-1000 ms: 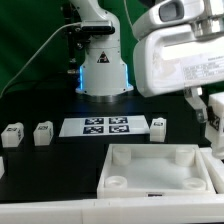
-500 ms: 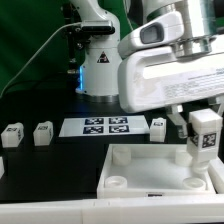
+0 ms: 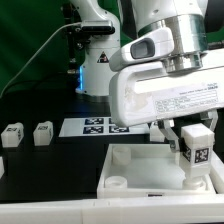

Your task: Assemble one leg

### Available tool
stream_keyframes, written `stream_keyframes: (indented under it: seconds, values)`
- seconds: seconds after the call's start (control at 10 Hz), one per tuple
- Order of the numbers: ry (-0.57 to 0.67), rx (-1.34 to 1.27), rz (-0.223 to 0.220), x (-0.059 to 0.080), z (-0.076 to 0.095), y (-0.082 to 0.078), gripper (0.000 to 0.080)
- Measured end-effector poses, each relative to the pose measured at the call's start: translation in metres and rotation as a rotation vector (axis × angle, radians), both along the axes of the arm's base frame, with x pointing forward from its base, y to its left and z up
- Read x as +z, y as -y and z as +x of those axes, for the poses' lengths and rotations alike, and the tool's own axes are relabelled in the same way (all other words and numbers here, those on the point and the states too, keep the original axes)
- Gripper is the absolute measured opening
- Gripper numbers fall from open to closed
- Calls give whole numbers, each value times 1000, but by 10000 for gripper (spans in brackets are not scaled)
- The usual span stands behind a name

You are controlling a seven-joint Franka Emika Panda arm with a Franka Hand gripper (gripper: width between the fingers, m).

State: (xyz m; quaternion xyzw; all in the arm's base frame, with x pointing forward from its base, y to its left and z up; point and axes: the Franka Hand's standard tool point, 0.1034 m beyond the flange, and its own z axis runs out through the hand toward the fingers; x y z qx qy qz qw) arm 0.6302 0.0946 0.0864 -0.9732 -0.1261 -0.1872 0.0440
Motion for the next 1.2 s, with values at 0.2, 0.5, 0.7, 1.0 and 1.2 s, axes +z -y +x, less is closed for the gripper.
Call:
stream_keyframes:
  seconds: [0.2,0.5,0.7,1.0,1.2]
  values:
    - [35,-7,-1,-1,0,2,292]
    - [75,-18,-4,-1,-3,8,292]
    - [84,-19,-5,-1,-5,8,292]
    - [85,-14,-6,-1,-10,5,292]
    - [98,-16,-7,-1,-13,5,292]
